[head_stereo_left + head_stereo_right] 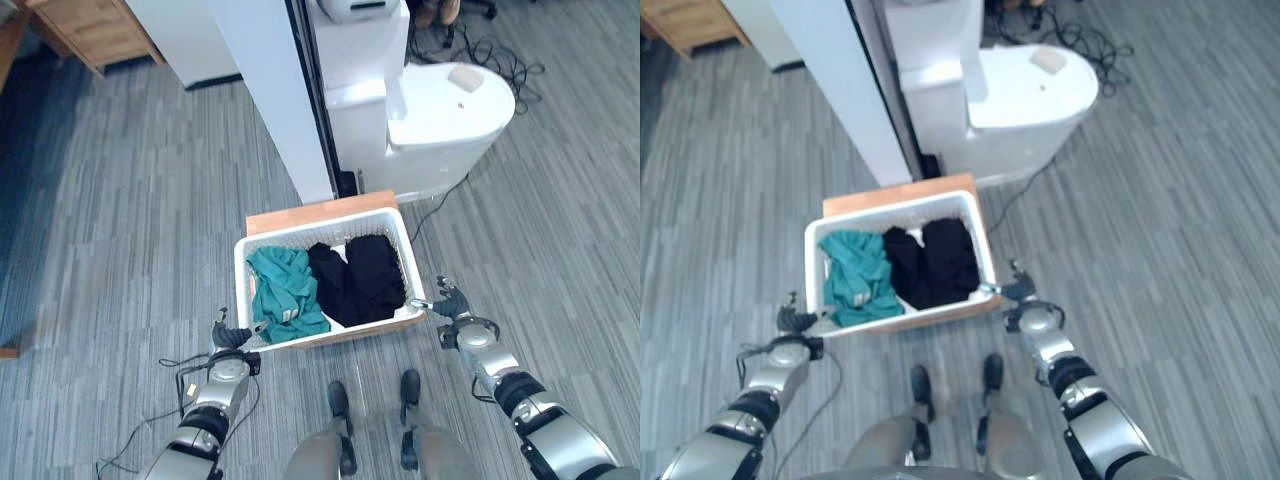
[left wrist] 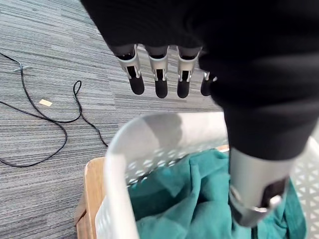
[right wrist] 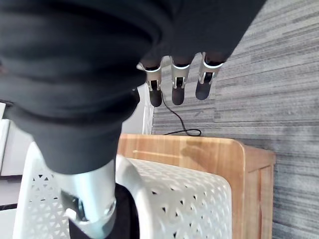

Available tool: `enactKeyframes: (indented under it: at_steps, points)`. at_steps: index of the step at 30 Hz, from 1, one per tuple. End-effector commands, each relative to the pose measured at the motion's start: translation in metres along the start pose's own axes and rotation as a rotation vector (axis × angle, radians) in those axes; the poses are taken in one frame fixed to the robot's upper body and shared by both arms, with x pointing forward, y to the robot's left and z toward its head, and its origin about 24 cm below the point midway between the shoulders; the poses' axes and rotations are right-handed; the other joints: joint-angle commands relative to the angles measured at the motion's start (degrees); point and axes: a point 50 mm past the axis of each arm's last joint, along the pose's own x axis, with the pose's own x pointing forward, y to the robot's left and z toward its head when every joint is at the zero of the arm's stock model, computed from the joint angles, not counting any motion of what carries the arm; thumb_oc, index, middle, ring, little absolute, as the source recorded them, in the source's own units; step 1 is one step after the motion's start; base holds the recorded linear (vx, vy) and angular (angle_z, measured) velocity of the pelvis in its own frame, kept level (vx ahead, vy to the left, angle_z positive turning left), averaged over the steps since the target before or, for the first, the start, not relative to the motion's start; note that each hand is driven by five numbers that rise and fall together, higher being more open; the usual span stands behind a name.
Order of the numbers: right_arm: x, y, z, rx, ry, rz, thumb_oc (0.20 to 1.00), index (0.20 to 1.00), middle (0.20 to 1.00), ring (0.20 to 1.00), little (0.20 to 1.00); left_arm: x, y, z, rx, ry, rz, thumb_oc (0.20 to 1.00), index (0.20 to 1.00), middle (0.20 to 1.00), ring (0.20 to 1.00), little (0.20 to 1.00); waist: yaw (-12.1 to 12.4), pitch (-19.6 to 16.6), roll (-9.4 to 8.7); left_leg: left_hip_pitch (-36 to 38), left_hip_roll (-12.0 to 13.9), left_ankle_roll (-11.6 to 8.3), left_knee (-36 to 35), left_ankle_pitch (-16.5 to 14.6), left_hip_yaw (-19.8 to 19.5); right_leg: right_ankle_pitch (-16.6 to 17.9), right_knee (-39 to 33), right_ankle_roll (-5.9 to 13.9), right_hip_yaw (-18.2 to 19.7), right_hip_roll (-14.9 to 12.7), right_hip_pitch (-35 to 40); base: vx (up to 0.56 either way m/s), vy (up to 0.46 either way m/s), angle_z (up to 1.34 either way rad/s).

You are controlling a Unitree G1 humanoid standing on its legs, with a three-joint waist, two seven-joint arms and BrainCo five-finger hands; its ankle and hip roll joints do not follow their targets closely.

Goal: Grab the laundry basket,head to the washer,open it,put in the laundry and shut it.

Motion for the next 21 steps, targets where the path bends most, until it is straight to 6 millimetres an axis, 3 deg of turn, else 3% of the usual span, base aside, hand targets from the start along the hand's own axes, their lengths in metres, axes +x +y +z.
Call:
enactKeyframes:
  at_steps: [1, 7, 8, 9, 15, 21]
  points:
    - [0.007, 0.021, 0.03, 0.036, -0.074, 0.051, 1.0, 1.0, 1.0, 1.0, 1.0, 0.01, 0.013, 0.024, 0.03, -0.071, 0.061, 1.0, 1.0, 1.0, 1.0, 1.0, 1.5, 0.9, -4.21, -2.8, -2.3, -1.9, 0.4, 0.0, -1.8, -5.6, 6.6, 4.96, 3.0, -2.4, -2.2, 0.0, 0.0, 0.0]
    - [0.017, 0.029, 0.064, -0.052, -0.126, 0.068, 1.0, 1.0, 1.0, 1.0, 1.0, 0.017, -0.007, 0.045, 0.087, -0.091, 0.018, 1.0, 1.0, 1.0, 1.0, 1.0, 2.0, 2.6, -4.36, -3.8, -2.4, -2.15, 0.4, 0.7, -2.1, -5.3, 7.1, 4.91, 3.1, -2.5, -3.2, 0.0, -0.001, 0.05]
    - [0.019, 0.031, 0.073, -0.085, -0.139, 0.072, 0.561, 0.561, 0.561, 0.561, 0.561, 0.017, -0.015, 0.054, 0.102, -0.115, -0.004, 0.351, 0.351, 0.351, 0.351, 0.351, 2.1, 3.1, -4.45, -3.9, -2.4, -2.25, 0.3, 0.9, -2.3, -5.1, 7.0, 4.94, 3.0, -2.4, -3.3, 0.0, -0.016, 0.07]
    - [0.02, 0.031, 0.075, -0.091, -0.144, 0.072, 0.2, 0.2, 0.2, 0.2, 0.2, 0.017, -0.019, 0.058, 0.098, -0.127, -0.017, 0.2, 0.2, 0.2, 0.2, 0.2, 2.1, 3.3, -4.55, -3.9, -2.4, -2.3, 0.3, 1.0, -2.4, -5.1, 6.9, 4.99, 3.0, -2.4, -3.2, -0.01, -0.028, 0.07]
    - [0.018, 0.027, 0.068, -0.075, -0.142, 0.074, 0.2, 0.2, 0.2, 0.2, 0.2, 0.01, -0.033, 0.062, 0.077, -0.178, -0.075, 0.2, 0.2, 0.2, 0.2, 0.2, 2.2, 3.5, -5.12, -3.5, -2.3, -2.38, 0.0, 0.8, -2.5, -5.1, 6.4, 5.2, 2.9, -2.4, -2.5, 0.0, -0.017, 0.07]
    - [-0.002, 0.022, 0.044, -0.018, -0.189, 0.094, 0.2, 0.2, 0.2, 0.2, 0.2, -0.01, -0.035, 0.05, -0.06, -0.229, -0.114, 0.2, 0.2, 0.2, 0.2, 0.2, 1.7, 2.1, -5.58, -0.7, -2.2, -2.17, -0.2, -0.4, -2.0, -5.8, 5.7, 5.22, 2.9, -2.4, 0.4, 0.02, -0.021, 0.05]
